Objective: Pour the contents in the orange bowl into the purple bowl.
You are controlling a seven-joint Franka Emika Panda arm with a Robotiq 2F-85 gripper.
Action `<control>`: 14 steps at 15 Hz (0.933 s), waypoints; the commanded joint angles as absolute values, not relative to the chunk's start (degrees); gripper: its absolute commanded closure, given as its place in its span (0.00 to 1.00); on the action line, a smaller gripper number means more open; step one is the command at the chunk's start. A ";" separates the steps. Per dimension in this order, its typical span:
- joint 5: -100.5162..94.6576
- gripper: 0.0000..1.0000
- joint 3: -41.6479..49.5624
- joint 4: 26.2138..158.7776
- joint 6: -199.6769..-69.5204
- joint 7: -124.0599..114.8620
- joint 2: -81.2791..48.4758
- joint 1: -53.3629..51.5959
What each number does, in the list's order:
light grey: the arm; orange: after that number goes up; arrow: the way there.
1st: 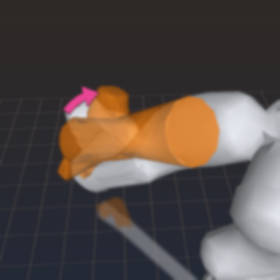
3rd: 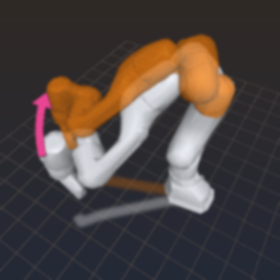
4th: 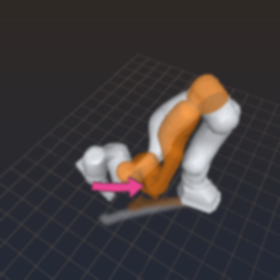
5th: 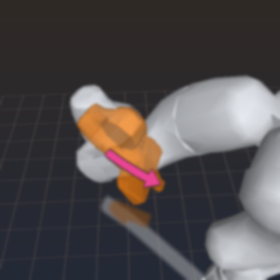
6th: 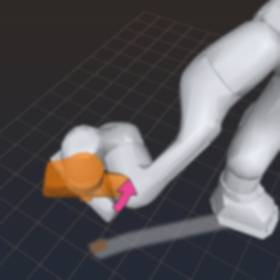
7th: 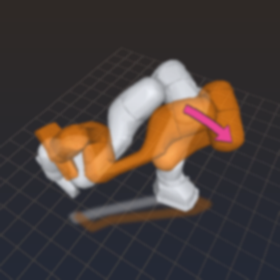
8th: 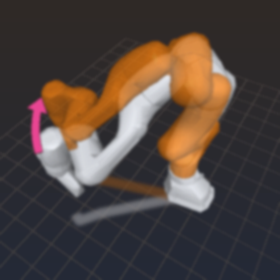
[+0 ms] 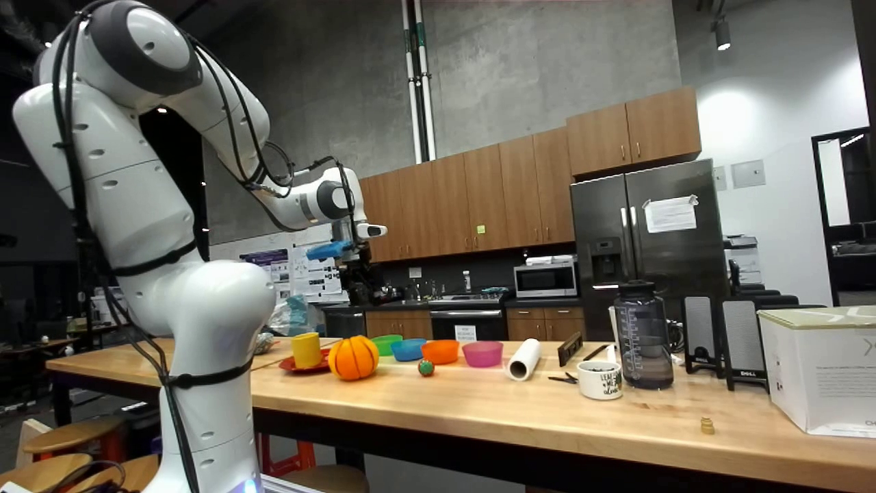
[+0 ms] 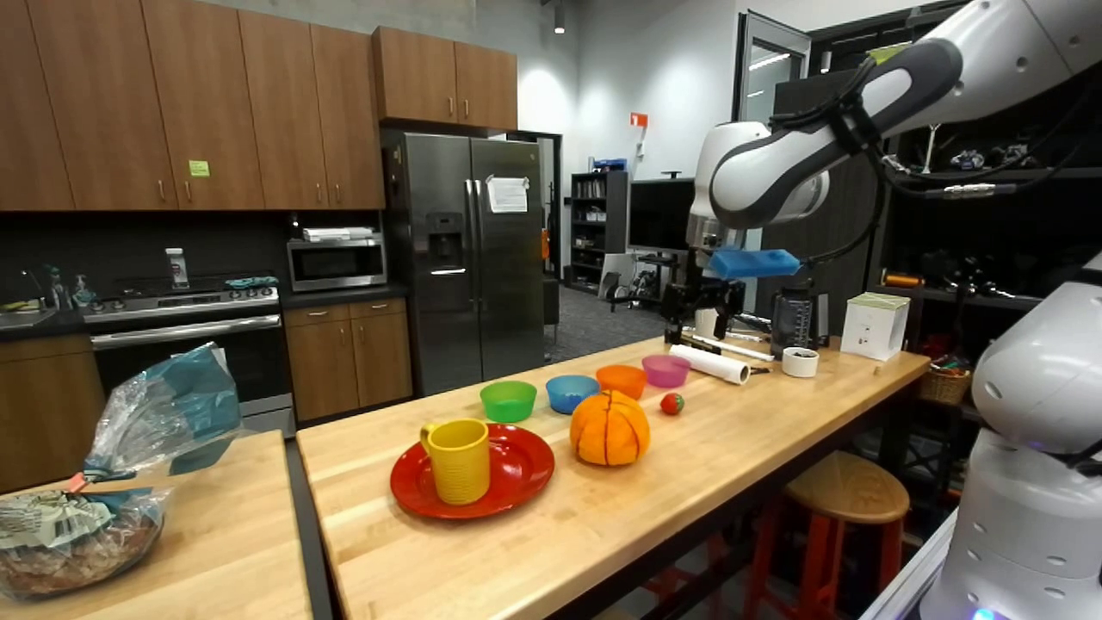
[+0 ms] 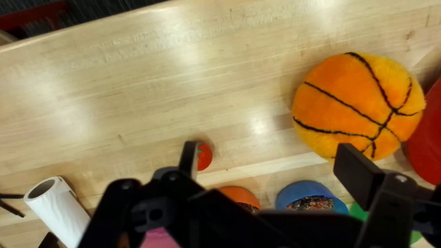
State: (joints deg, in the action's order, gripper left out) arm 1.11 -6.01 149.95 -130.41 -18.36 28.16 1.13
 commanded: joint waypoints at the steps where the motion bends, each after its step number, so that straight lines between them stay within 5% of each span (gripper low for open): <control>1: -2.70 0.00 -7.95 148.09 -136.04 -24.69 20.67 4.43; 14: -23.10 0.00 -7.96 135.87 -140.94 -70.72 0.21 5.57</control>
